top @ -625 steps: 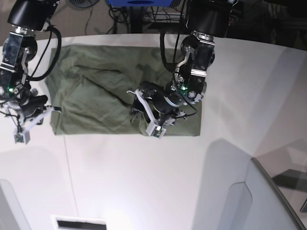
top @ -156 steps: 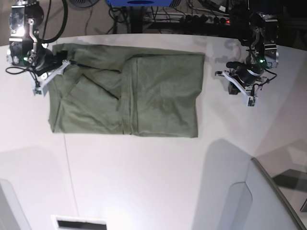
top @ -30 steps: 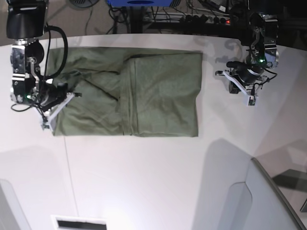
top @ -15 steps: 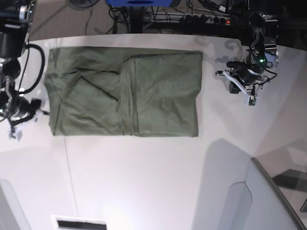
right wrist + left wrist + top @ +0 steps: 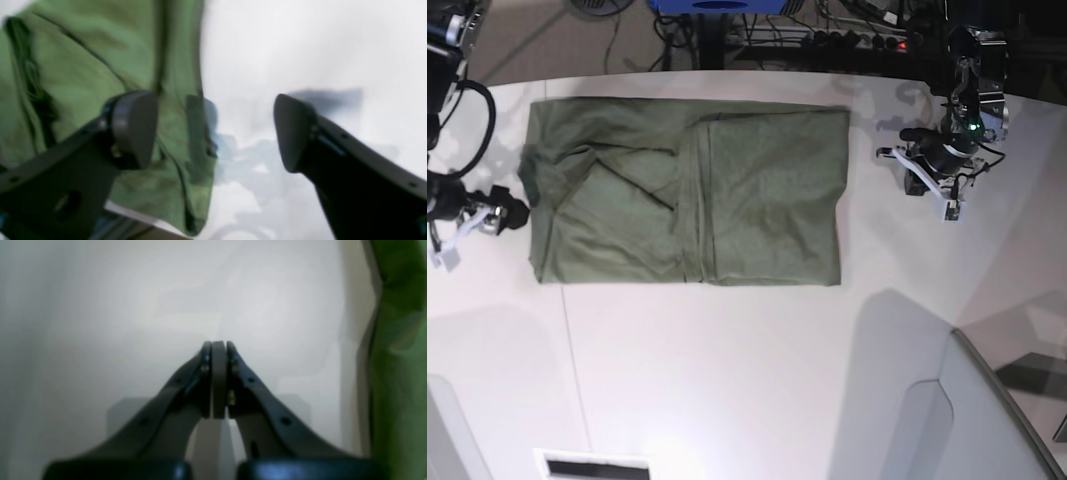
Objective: Layout the t-shirt on the table in an organized manner, then fold the t-shirt properly
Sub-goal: 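Release the edge and reposition the right gripper at the shirt end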
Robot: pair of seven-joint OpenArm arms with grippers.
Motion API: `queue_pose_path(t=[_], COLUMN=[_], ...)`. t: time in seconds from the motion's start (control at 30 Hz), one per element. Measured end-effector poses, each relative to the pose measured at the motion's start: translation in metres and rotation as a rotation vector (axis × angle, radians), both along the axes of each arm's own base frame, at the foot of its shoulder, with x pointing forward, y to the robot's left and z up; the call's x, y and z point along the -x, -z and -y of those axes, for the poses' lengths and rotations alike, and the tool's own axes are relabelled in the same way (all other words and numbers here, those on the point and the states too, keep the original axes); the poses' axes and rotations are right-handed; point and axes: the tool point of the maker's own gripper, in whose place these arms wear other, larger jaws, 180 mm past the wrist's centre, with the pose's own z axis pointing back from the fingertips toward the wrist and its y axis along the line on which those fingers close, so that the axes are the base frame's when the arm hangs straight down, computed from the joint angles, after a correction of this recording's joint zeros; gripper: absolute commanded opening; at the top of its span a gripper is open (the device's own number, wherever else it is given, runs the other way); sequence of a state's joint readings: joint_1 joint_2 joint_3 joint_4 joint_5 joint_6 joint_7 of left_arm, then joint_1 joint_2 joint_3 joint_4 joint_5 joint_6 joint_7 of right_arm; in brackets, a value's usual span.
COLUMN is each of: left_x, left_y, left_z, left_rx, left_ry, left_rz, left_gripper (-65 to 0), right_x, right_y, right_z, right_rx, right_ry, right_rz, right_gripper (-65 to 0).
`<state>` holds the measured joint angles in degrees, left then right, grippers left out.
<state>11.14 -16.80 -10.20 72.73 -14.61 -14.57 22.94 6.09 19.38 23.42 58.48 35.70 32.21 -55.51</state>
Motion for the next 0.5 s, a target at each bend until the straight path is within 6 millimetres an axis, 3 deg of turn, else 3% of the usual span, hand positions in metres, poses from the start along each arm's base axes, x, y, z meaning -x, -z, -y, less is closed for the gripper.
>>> queue_pose_path(t=[0.1,0.27,0.37,0.5], left_x=[0.0,0.0,0.0,0.0], left_y=[0.0,0.0,0.0,0.001], left_z=[0.0,0.0,0.0,0.003], left_rx=[-0.002,-0.001,-0.001,0.003], left_ry=[0.0,0.0,0.0,0.005], left_rz=[-0.001,0.0,0.0,-0.001], left_gripper=[-65.0,-65.0,-65.0,-65.0], right_x=[0.003,0.009,0.011,0.01], right_y=[0.01,0.014,0.016,0.017], right_z=[-0.006,0.01,0.01,-0.009], right_rx=[-0.038,-0.08,-0.088,-0.125], right_ry=[0.011,0.103,0.112,0.079], right_rz=[-0.019,-0.02,-0.025,-0.036], right_gripper=[-5.7,-5.1,-4.8,-4.8])
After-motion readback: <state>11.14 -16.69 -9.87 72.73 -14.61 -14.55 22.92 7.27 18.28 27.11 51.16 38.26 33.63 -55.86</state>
